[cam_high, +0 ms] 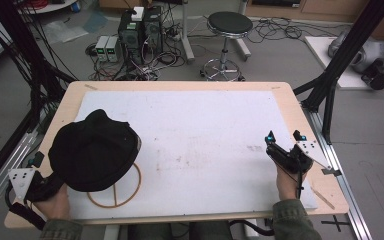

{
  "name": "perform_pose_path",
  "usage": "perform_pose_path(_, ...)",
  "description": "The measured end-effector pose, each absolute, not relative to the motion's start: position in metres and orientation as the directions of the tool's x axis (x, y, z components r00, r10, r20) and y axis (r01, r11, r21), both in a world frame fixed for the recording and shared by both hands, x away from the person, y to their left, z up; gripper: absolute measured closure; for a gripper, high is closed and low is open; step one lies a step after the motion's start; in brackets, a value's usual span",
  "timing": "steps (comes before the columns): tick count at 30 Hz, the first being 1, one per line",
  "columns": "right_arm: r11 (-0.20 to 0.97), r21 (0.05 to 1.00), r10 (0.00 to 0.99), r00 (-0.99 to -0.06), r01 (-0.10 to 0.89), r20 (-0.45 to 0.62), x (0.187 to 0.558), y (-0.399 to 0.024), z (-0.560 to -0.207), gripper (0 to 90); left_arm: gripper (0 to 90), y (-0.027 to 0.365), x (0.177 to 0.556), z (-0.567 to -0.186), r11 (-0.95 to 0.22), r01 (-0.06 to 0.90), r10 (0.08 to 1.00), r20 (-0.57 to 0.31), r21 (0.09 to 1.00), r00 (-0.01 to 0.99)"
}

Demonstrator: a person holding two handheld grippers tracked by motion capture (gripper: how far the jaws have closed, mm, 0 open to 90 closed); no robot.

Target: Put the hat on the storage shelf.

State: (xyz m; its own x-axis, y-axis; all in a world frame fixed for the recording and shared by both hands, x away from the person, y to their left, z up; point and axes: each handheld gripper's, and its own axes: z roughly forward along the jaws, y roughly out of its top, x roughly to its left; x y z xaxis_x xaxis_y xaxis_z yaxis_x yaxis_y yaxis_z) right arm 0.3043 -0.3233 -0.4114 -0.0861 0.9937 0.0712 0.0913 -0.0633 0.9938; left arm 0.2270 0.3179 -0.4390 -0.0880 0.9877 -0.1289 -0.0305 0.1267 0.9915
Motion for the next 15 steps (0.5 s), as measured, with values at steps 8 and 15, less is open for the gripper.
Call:
perform_pose_path(8, -0.067, 0.994, 0.994, -0.083, 0.092, 0.075, 0.3037, -0.3230, -0.4112, 12.2, 21.7, 0.3182, 0.2270, -0.4388, 0.128, -0.026, 0.988, -0.130, 0.991, -0.086)
perform_pose_path(15, -0.081, 0.993, 0.994, -0.068, 0.091, 0.087, 0.3030, -0.3238, -0.4111, 12.2, 21.7, 0.3193, 0.2275, -0.4394, 0.129, -0.029, 0.987, -0.131, 0.991, -0.091)
